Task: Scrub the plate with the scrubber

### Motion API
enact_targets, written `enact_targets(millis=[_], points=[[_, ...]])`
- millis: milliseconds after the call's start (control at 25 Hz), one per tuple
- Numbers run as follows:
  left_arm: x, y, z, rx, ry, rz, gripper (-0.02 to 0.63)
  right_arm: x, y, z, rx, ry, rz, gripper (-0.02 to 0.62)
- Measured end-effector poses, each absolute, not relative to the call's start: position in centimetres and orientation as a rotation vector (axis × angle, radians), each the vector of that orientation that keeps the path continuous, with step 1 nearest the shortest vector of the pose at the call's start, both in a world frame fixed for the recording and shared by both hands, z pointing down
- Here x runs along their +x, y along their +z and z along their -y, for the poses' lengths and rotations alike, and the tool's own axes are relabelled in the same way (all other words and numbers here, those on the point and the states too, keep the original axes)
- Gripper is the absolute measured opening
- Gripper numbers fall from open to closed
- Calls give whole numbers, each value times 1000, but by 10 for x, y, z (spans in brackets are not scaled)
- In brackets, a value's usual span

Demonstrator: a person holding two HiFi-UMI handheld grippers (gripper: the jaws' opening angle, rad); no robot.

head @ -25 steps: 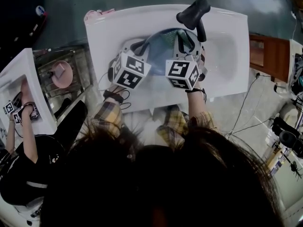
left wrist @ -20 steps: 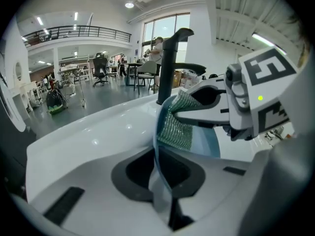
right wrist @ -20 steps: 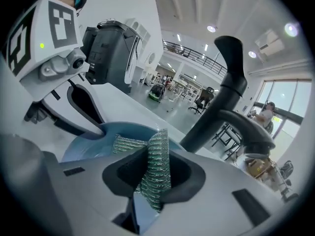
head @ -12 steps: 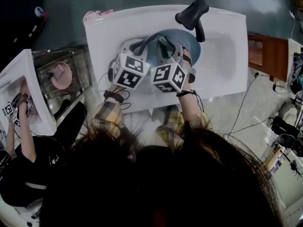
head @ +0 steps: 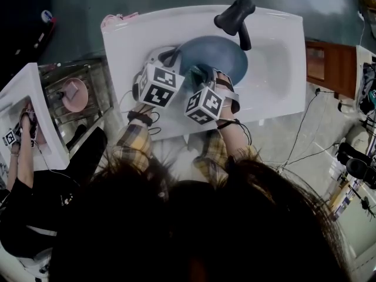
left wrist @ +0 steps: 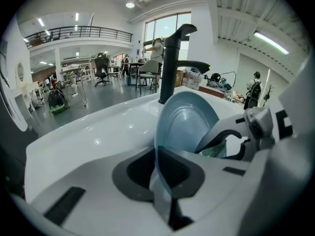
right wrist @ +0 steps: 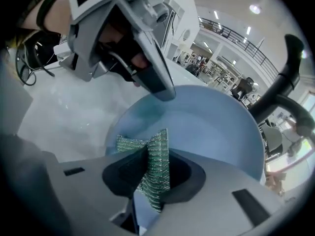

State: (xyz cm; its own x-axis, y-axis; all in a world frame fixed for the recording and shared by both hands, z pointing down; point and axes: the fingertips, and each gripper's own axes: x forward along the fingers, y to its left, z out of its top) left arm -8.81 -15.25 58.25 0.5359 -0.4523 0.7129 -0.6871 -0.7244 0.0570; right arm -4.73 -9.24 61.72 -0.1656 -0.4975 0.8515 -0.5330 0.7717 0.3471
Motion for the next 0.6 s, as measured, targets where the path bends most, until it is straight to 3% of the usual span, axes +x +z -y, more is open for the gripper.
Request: enact_targets(millis=[600], points=[[-84,582,147,2476,983,896,29,36,614,92,929,152,1696,100]])
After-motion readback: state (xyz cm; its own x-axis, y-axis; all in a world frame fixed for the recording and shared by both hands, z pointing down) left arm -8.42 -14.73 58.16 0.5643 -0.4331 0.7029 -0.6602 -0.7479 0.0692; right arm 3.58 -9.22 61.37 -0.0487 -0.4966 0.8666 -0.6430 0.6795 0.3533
